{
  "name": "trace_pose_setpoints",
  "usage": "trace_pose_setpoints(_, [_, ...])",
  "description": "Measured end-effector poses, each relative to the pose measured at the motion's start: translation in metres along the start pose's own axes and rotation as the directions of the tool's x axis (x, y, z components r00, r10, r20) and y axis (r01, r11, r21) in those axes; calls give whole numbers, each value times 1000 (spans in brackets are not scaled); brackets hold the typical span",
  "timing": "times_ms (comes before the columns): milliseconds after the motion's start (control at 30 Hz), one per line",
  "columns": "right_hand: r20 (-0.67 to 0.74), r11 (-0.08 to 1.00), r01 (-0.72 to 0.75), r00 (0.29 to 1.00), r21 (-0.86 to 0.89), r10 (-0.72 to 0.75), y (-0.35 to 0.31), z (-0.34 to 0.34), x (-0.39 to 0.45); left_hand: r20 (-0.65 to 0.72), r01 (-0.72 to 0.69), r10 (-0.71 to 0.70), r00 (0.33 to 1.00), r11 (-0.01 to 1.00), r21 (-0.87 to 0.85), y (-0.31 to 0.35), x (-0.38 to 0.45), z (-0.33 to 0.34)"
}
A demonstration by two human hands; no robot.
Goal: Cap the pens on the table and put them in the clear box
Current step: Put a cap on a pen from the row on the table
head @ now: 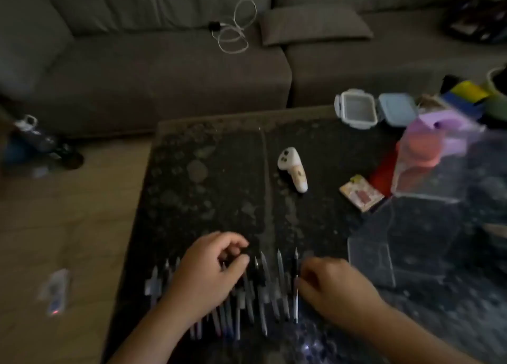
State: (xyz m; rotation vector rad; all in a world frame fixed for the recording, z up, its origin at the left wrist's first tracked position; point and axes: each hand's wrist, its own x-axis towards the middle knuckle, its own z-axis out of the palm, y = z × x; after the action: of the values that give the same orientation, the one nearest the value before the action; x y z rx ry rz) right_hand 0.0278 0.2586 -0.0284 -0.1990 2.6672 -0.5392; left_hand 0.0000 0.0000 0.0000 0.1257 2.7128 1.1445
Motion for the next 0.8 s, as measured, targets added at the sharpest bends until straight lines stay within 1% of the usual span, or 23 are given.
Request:
trace_pose_setpoints(33, [-3,1000,0,1000,2,0,8,9,8,5,-117,117,993,990,74,-4,8,17])
trace_pose_setpoints(67, [-12,1000,-14,1000,-17,14,13,16,14,10,-196,197,980,964,182,-4,15,31])
trace_pose_setpoints(100, [-38,999,-15,999,-31,14,19,23,22,42,-269,267,963,935,230,-8,24,46])
trace_pose_setpoints(133, [-81,999,-20,997,-31,18,23,26,25,69,-305,298,952,911,277,-8,30,58])
trace_pose_setpoints(200, [-158,999,0,987,-44,-7,25,40,27,156,-339,303,940,878,338,-11,32,78])
trace_pose_setpoints(267, [-191,999,5,981,-50,-15,28,44,24,216,-362,295,931,827,430,-16,32,94])
trace_pose_setpoints(300, [-196,1000,2,981,-26,-7,29,44,23,236,-365,284,929,802,472,-18,31,100])
trace_pose_setpoints(400, [-149,991,-76,984,113,93,28,41,18,271,-357,244,931,760,544,-13,25,109])
trace_pose_setpoints(433, [-149,982,-109,980,153,132,27,40,17,268,-345,229,936,747,568,-10,23,109])
trace_pose_setpoints(500, [-162,973,-150,970,178,179,23,37,15,252,-323,208,945,719,616,-3,18,109])
trace_pose_setpoints(567, [-149,972,-178,968,155,202,20,39,15,248,-314,197,949,690,653,6,17,110])
trace_pose_setpoints(633, [-132,975,-205,968,80,214,17,41,16,244,-287,159,957,652,702,16,16,113])
trace_pose_setpoints(733, [-165,975,-221,961,22,221,15,43,11,238,-243,89,967,602,760,26,13,120])
trace_pose_setpoints(800, [-148,977,-212,967,-23,206,12,43,5,212,-234,107,971,589,773,29,8,126])
